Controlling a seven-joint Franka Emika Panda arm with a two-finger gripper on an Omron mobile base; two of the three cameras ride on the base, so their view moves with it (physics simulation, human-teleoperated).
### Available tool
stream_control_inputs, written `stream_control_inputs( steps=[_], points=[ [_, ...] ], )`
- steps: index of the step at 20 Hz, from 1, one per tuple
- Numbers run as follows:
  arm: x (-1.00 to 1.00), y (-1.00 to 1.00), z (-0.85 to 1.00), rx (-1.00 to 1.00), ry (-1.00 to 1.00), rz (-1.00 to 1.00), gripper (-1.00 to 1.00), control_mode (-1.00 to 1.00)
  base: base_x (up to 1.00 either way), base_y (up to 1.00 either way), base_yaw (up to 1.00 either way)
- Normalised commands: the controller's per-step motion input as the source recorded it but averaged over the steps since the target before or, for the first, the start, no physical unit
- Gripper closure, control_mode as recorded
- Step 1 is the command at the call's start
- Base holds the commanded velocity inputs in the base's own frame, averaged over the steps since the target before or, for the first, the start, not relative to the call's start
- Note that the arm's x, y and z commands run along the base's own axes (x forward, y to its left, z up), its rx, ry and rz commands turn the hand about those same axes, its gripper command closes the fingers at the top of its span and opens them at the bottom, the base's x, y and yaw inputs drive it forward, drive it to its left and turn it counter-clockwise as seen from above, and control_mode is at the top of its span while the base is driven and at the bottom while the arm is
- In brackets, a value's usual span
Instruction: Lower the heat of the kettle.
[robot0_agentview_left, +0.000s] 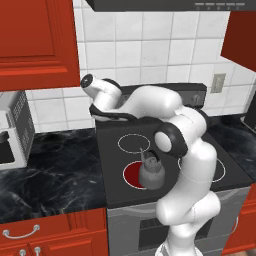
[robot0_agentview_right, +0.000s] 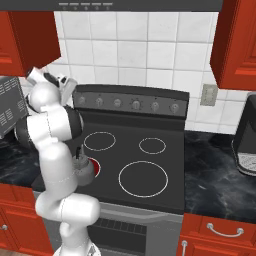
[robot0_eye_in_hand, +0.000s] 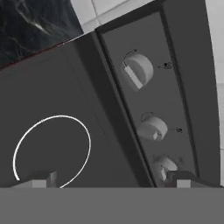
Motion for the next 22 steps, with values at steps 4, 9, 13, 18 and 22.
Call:
stream_control_inputs(
  steps=[4, 9, 13, 18, 22],
  points=[
    [0.28, 0.00, -0.26, -0.12, 0.00, 0.00, -1.00, -1.00, 0.00, 0.00, 0.00],
    [0.28, 0.00, -0.34, -0.06, 0.00, 0.00, -1.00, -1.00, 0.00, 0.00, 0.00],
    [0.26, 0.00, -0.22, 0.00, 0.00, 0.02, -1.00, -1.00, 0.00, 0.00, 0.00],
    [0.26, 0.00, -0.09, 0.00, 0.00, 0.06, -1.00, -1.00, 0.00, 0.00, 0.00],
    [0.31, 0.07, -0.02, 0.00, 0.00, 0.05, -1.00, -1.00, 0.00, 0.00, 0.00]
  ],
)
